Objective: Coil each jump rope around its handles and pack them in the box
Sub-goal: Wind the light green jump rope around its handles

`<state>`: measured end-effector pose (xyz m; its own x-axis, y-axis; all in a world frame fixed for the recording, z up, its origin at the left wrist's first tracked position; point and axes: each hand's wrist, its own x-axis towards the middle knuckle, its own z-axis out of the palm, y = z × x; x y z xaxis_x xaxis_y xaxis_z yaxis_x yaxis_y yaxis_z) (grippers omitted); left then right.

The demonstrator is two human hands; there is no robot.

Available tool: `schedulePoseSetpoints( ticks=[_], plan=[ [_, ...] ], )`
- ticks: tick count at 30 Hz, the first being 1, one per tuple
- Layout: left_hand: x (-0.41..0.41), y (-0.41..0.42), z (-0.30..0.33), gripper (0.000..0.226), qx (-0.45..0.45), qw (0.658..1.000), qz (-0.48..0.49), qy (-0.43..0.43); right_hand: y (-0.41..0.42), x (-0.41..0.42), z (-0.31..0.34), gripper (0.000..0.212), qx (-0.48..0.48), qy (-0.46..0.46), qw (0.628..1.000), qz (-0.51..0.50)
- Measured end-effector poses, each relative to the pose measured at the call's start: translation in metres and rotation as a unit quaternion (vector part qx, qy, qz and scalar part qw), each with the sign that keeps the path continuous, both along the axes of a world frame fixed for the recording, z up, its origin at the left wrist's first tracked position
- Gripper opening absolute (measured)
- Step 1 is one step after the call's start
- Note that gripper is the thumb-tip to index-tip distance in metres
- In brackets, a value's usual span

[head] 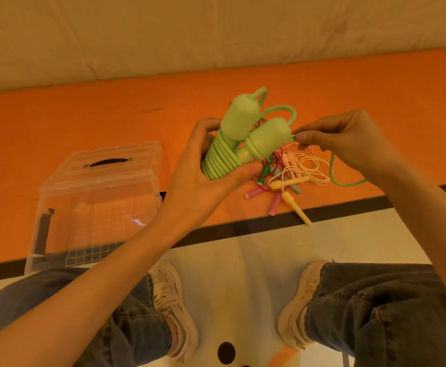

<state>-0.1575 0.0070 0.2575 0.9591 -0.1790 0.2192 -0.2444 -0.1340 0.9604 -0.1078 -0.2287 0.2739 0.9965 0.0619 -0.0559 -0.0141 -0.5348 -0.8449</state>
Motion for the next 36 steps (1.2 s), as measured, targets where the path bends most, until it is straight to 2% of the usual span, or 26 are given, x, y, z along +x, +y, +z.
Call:
schedulePoseSetpoints(
  ticks=[5,9,15,20,25,31,34,36],
  plan=[
    [0.007,0.002,-0.001,0.056,-0.056,0.996,0.043,0.059,0.002,-0.002,0.002,0.012,-0.022,0.062,0.997,0.05],
    [0.013,0.007,-0.009,0.051,-0.032,0.988,0.109,0.109,0.009,-0.009,0.008,0.016,-0.008,0.121,0.986,0.111],
    [0.014,0.007,-0.015,0.049,-0.035,0.979,0.136,0.147,0.016,-0.014,0.014,0.017,-0.022,0.188,0.959,0.21],
    [0.017,0.009,-0.017,0.046,-0.03,0.977,0.133,0.161,0.01,-0.012,0.013,0.018,-0.014,0.157,0.971,0.181],
    [0.027,0.021,-0.02,0.053,-0.018,0.972,0.177,0.157,-0.002,-0.013,0.014,0.011,-0.074,0.138,0.975,0.158],
    [0.038,0.036,-0.024,0.059,0.018,0.968,0.198,0.15,-0.011,-0.02,0.026,0.018,-0.091,0.106,0.978,0.157],
    [0.042,0.044,-0.024,0.062,0.089,0.968,0.2,0.124,-0.014,-0.024,0.032,0.027,-0.072,0.08,0.978,0.18],
    [0.04,0.044,-0.026,0.06,0.22,0.956,0.178,0.074,-0.015,-0.026,0.034,0.028,-0.069,0.066,0.974,0.207]
  ],
)
